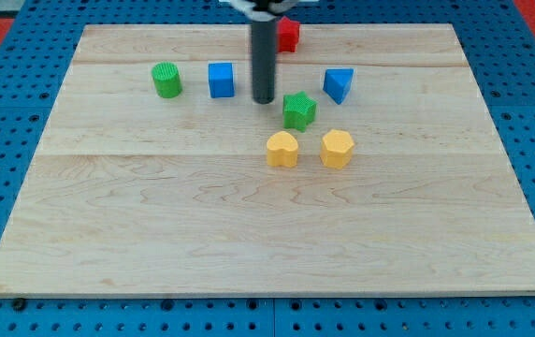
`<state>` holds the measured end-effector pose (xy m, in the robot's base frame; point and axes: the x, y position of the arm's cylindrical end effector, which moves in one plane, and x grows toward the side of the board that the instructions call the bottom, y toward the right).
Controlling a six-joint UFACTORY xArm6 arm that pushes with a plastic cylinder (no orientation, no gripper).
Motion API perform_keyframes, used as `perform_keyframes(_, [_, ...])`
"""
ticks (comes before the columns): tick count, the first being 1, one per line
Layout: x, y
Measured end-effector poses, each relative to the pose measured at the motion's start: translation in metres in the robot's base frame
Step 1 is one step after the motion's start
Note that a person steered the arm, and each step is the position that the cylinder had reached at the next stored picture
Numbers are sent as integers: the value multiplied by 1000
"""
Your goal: Slide the blue cube to the top left
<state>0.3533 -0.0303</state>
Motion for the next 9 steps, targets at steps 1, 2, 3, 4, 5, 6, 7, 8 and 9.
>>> perform_keyframes(1, [-5,-31])
perform_keyframes(2, [-14,-28])
perform_keyframes(3, [-17,-15])
perform_keyframes(4, [-25,-8])
perform_keyframes(5, [-43,-16])
perform_keyframes(6, [-57,-59])
perform_keyframes(7, [-71,-80])
perform_keyframes(8, [-79,-69])
perform_keyframes(9, [-91,-66])
